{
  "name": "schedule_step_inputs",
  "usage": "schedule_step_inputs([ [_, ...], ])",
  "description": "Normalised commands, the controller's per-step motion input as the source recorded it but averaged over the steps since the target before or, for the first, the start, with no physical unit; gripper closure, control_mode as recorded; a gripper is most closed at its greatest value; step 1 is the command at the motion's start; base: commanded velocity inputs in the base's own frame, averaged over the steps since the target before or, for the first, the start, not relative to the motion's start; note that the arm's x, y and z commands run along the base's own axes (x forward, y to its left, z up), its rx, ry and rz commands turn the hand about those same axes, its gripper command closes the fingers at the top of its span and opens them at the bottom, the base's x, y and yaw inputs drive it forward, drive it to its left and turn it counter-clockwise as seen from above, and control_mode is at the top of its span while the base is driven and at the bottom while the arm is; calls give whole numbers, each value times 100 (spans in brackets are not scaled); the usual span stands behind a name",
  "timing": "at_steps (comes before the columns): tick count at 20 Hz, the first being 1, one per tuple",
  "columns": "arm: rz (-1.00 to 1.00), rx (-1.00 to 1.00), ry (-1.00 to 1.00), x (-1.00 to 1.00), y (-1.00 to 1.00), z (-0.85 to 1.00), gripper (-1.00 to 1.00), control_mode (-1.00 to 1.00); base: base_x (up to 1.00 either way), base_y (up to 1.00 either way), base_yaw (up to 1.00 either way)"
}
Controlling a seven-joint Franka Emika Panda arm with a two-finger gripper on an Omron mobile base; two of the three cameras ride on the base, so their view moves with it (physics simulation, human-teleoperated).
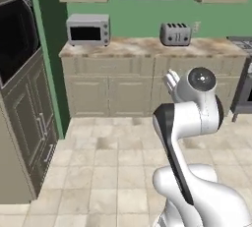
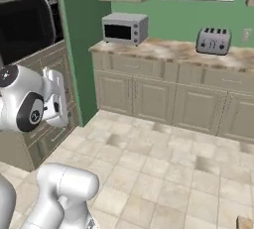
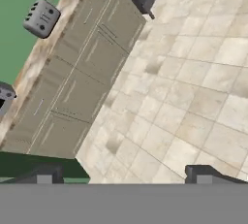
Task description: Place one carrot and one steak in each tupperware on the nearby counter, to pack two identical lunches.
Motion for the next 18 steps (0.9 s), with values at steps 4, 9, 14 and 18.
schedule_step_inputs([
  [4,0,0,0,0,0,0,-100,100,-51,-4,85],
  [9,0,0,0,0,0,0,-100,100,-52,-4,84],
  [14,0,0,0,0,0,0,-100,100,-65,-10,78],
  [18,0,0,0,0,0,0,-100,100,-87,-23,71],
])
